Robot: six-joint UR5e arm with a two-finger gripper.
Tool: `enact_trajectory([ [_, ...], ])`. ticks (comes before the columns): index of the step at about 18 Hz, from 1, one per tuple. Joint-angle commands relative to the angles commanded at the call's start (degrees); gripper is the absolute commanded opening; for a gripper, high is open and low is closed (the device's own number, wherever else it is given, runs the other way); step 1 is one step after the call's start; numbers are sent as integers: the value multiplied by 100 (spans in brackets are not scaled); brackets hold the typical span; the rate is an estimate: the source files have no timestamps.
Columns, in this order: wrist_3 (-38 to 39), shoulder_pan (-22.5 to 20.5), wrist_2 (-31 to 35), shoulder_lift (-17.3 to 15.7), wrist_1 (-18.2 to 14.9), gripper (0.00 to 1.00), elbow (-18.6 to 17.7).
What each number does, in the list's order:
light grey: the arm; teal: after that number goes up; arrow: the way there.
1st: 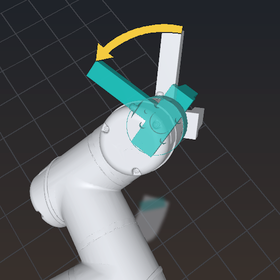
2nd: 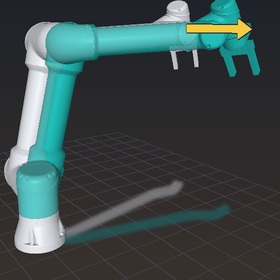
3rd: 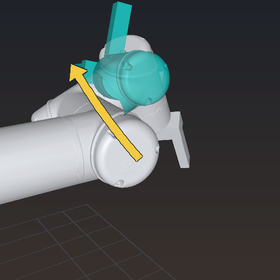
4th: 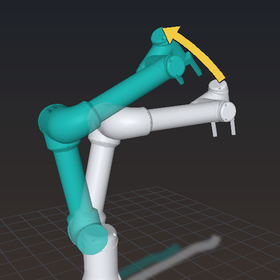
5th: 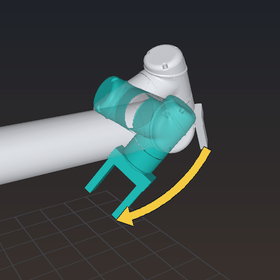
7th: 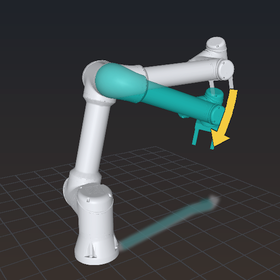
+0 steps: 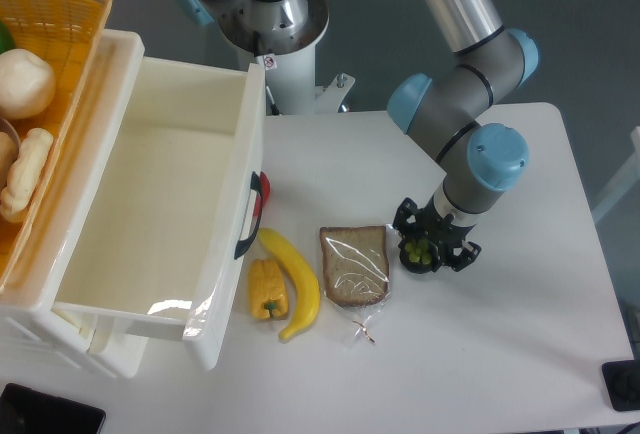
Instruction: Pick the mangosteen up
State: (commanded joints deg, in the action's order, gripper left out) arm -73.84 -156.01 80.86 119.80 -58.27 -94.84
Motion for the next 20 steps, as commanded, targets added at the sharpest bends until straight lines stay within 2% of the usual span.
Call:
enact_trajectory([
  [3, 54, -44, -26, -53, -9, 18, 324],
  [5, 46, -79, -18, -132, -18, 1, 544],
  [8, -94, -105, 9, -167, -35, 0, 826],
  [11, -629, -123, 236, -167, -79, 0, 1133],
  [14, -825, -184, 343, -202, -552, 1, 1406],
  [17, -999, -281, 378, -378, -1045, 5, 1635],
  [20, -1220, -360, 448, -484, -1230, 6, 1644],
])
